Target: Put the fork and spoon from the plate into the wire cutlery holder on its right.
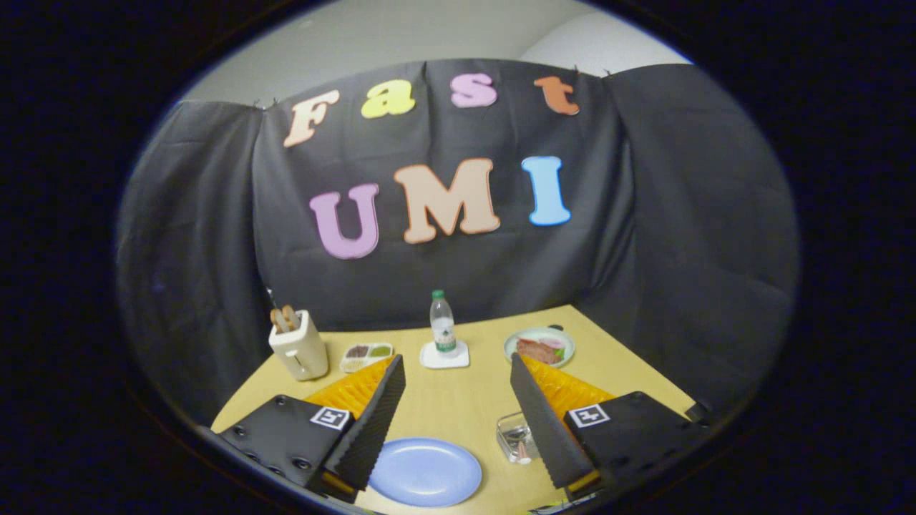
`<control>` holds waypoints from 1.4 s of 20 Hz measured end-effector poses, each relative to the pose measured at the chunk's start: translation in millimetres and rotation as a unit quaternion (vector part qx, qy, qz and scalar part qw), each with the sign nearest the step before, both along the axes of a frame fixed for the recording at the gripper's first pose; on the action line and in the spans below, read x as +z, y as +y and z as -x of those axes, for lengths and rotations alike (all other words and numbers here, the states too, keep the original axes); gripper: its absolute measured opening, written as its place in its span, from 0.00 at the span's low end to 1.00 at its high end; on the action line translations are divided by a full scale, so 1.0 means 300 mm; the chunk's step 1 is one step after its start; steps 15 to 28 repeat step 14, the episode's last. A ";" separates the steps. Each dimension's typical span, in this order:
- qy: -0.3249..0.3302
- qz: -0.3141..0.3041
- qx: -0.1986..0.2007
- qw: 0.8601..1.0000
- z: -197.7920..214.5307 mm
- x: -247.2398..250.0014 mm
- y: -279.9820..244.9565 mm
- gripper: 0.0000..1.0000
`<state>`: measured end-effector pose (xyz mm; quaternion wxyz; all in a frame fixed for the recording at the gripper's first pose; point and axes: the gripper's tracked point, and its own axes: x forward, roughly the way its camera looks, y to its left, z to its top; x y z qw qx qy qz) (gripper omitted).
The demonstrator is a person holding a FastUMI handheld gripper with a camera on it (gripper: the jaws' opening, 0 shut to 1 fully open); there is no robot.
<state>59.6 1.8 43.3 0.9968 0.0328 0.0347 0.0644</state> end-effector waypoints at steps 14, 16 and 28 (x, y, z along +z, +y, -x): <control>-0.106 0.007 -0.047 0.993 0.226 0.014 -0.197 0.95; -0.106 0.007 -0.047 0.993 0.226 0.014 -0.197 0.95; -0.106 0.007 -0.047 0.993 0.226 0.014 -0.197 0.95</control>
